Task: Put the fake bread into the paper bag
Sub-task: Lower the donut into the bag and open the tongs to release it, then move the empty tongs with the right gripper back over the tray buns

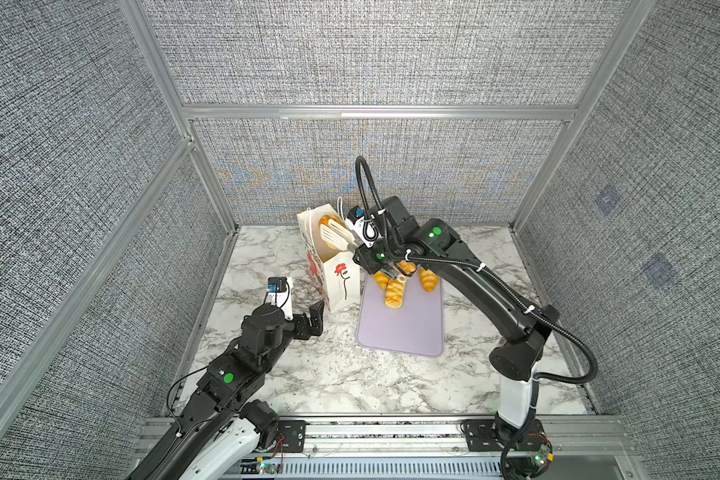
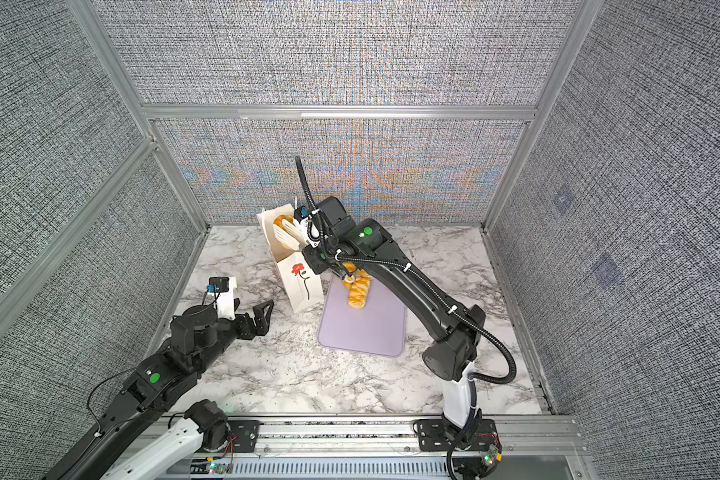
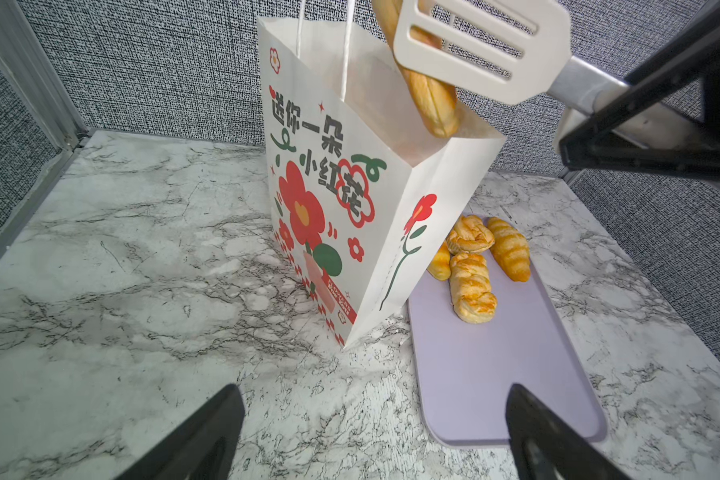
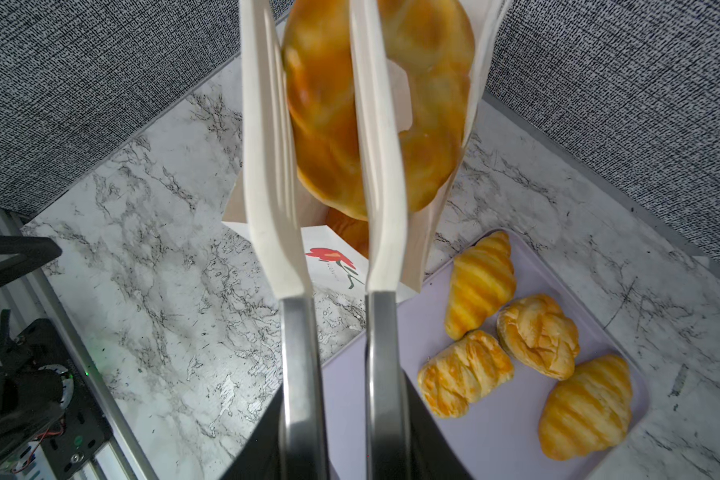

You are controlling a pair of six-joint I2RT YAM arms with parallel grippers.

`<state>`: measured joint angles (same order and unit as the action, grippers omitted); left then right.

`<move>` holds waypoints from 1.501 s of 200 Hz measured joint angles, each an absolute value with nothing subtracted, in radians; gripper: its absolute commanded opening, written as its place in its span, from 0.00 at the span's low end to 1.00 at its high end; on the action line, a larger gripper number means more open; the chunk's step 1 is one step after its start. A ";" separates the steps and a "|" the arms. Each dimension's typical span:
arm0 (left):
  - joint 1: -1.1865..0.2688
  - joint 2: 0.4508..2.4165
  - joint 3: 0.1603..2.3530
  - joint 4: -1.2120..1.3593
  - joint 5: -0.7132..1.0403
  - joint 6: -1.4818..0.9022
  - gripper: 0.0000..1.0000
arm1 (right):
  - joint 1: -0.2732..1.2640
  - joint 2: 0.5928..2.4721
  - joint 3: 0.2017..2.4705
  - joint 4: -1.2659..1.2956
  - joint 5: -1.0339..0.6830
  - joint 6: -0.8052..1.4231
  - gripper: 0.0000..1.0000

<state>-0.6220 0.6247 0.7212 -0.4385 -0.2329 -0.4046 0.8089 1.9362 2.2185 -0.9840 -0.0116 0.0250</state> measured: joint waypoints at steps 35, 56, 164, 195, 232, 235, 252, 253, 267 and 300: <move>-0.622 0.627 0.721 -0.438 -0.225 -0.413 0.99 | 0.804 1.937 2.216 -0.984 -0.018 0.025 0.39; -0.621 0.626 0.721 -0.437 -0.212 -0.413 0.99 | 0.799 1.937 2.216 -0.984 -0.019 0.026 0.43; -0.621 0.598 0.714 -0.417 -0.180 -0.423 0.99 | 0.797 1.919 2.216 -0.985 -0.007 0.025 0.47; -0.621 0.554 0.687 -0.393 -0.180 -0.424 0.99 | 0.798 1.900 2.209 -0.983 -0.007 0.025 0.47; -0.621 0.547 0.669 -0.384 -0.170 -0.427 0.99 | 0.799 1.863 2.165 -0.977 -0.008 0.029 0.48; -0.622 0.547 0.668 -0.384 -0.165 -0.427 0.99 | 0.799 1.860 2.162 -0.976 -0.007 0.029 0.48; -0.622 0.544 0.659 -0.367 -0.150 -0.427 0.99 | 0.799 1.843 2.144 -0.969 -0.007 0.031 0.48; -0.622 0.543 0.659 -0.366 -0.149 -0.427 0.99 | 0.799 1.842 2.143 -0.969 -0.007 0.031 0.48; -0.622 0.535 0.647 -0.341 -0.133 -0.431 0.99 | 0.799 1.827 2.126 -0.960 -0.007 0.032 0.48; -0.623 0.533 0.636 -0.306 -0.121 -0.439 0.98 | 0.799 1.788 2.075 -0.952 0.001 0.041 0.48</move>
